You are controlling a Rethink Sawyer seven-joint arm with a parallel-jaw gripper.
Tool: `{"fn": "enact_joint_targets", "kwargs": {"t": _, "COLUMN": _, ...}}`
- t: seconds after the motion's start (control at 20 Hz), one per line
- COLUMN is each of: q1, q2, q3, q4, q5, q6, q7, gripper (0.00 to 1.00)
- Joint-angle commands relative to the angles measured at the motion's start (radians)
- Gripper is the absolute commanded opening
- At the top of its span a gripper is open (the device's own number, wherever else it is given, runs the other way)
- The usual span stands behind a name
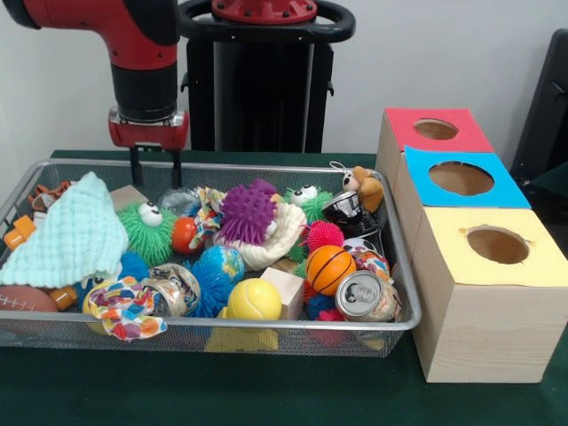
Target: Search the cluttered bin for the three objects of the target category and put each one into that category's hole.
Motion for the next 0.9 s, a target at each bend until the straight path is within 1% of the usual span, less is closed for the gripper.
{"fn": "enact_joint_targets", "kwargs": {"t": 0.05, "q1": 0.052, "q2": 0.082, "q3": -0.051, "q4": 0.000, "q5": -0.051, "q6": -0.130, "q7": 0.128, "gripper": 1.00}}
{"fn": "enact_joint_targets", "kwargs": {"t": 0.25, "q1": 0.076, "q2": 0.121, "q3": -0.086, "q4": -0.016, "q5": -0.047, "q6": -0.175, "q7": 0.137, "gripper": 1.00}}
{"fn": "enact_joint_targets", "kwargs": {"t": 0.4, "q1": 0.081, "q2": 0.146, "q3": -0.095, "q4": -0.030, "q5": -0.036, "q6": -0.197, "q7": 0.131, "gripper": 1.00}}
{"fn": "enact_joint_targets", "kwargs": {"t": 0.55, "q1": 0.074, "q2": 0.122, "q3": -0.084, "q4": -0.013, "q5": -0.017, "q6": -0.193, "q7": 0.115, "gripper": 1.00}}
{"fn": "enact_joint_targets", "kwargs": {"t": 0.7, "q1": 0.047, "q2": 0.077, "q3": -0.050, "q4": 0.016, "q5": 0.010, "q6": -0.142, "q7": 0.080, "gripper": 1.00}}
{"fn": "enact_joint_targets", "kwargs": {"t": 0.75, "q1": 0.043, "q2": 0.056, "q3": -0.040, "q4": 0.026, "q5": 0.021, "q6": -0.126, "q7": 0.073, "gripper": 1.00}}
{"fn": "enact_joint_targets", "kwargs": {"t": 0.9, "q1": 0.048, "q2": 0.033, "q3": -0.030, "q4": 0.034, "q5": 0.036, "q6": -0.111, "q7": 0.076, "gripper": 1.00}}
